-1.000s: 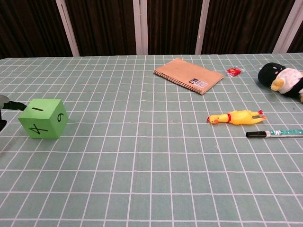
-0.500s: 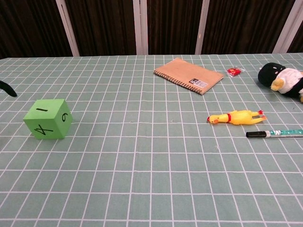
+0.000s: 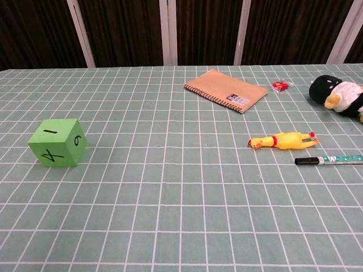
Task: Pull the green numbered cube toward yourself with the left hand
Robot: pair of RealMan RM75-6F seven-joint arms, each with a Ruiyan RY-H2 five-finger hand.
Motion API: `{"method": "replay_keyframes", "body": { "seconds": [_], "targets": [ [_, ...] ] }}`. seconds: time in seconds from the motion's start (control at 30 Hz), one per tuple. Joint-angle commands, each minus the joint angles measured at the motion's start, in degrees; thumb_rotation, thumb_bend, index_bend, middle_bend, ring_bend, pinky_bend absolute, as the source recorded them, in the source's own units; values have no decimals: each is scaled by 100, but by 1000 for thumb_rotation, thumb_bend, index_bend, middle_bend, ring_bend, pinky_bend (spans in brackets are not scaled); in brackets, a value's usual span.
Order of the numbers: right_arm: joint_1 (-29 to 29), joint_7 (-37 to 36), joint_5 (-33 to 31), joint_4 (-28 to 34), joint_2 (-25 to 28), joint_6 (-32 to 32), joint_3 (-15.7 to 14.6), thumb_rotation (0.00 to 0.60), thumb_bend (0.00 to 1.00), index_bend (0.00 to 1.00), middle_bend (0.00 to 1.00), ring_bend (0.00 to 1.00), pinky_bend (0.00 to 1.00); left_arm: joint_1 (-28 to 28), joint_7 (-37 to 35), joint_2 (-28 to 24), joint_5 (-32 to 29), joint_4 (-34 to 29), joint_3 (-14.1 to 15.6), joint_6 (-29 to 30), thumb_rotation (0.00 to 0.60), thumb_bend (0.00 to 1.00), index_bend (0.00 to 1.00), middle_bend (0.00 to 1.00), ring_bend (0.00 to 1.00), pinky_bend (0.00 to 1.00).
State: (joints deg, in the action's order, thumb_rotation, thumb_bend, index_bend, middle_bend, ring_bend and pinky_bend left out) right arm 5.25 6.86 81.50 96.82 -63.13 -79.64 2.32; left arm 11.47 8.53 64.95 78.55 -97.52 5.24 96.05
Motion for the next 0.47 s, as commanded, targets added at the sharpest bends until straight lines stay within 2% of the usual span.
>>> {"method": "replay_keyframes", "body": {
  "seconds": [0.03,0.2,0.47],
  "targets": [
    [-27,-85,145,-82,4,-120,-9,600,153,121,12,24,37,-125,-322,335,301,627,-201,128,600,661,177,139,40,152],
    [-57,-130,376,-124,10,-283,-39,600,154,118,12,24,36,-183,-305,473,417,948,-340,177,600,657,176,121,20,135],
    [-94,1,413,-157,-132,-465,25,600,153,116,12,24,36,-256,-368,443,434,963,-444,24,600,657,174,121,20,135]
  ]
}}
